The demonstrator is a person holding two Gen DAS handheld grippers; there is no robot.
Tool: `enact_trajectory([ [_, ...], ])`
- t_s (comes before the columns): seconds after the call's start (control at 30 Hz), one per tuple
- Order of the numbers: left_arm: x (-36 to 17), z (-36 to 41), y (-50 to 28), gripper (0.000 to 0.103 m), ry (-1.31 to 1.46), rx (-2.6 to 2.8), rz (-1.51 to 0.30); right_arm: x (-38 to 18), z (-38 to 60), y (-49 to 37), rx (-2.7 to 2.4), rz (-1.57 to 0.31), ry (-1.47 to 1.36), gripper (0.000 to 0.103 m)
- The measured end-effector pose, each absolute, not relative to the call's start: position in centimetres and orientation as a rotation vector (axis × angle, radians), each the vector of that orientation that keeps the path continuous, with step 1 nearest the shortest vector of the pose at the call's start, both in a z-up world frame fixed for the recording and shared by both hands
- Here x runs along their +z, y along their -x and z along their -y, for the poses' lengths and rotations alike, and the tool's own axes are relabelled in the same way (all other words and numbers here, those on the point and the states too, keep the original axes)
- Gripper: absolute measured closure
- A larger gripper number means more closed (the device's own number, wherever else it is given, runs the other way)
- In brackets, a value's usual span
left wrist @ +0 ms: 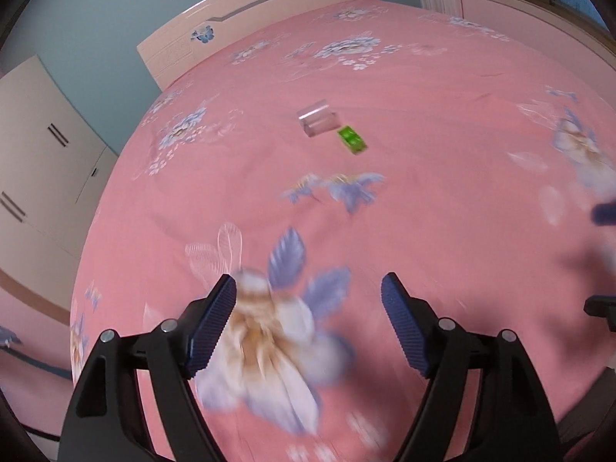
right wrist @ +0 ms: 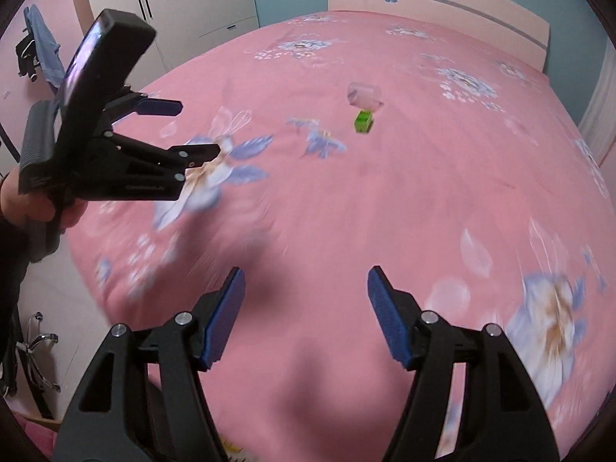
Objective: Collect trash
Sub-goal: 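Raise both open tools back over the bed toward the clear cup and green brick, then grasp the clear plastic cup with the left tool while the right tool grasps the green toy brick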
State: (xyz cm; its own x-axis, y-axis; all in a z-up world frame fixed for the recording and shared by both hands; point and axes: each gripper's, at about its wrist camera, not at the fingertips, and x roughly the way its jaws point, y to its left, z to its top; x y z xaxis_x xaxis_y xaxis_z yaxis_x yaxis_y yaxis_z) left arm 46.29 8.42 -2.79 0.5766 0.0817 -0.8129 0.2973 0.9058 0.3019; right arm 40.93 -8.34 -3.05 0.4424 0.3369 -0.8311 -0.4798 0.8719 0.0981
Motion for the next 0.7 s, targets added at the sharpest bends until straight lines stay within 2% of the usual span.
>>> enact_trajectory([
  [0.23, -2.9, -8.4, -54.1, 0.023, -0.516, -0.193, -0.966, -3.9, 7.6, -49.7, 0.526, -1.07, 0.06, 0.037],
  [0.53, -1.3, -7.1, -60.8, 0.023, -0.659, -0.348, -1.051, -2.7, 7.0, -56.2, 0.464, -1.19, -0.101, 0.037],
  [0.7, -2.1, -6.7, -65.1, 0.023, -0.714, -0.447, -1.064, -4.9, 6.2, -60.6, 0.393, -1.229, -0.202, 0.037],
])
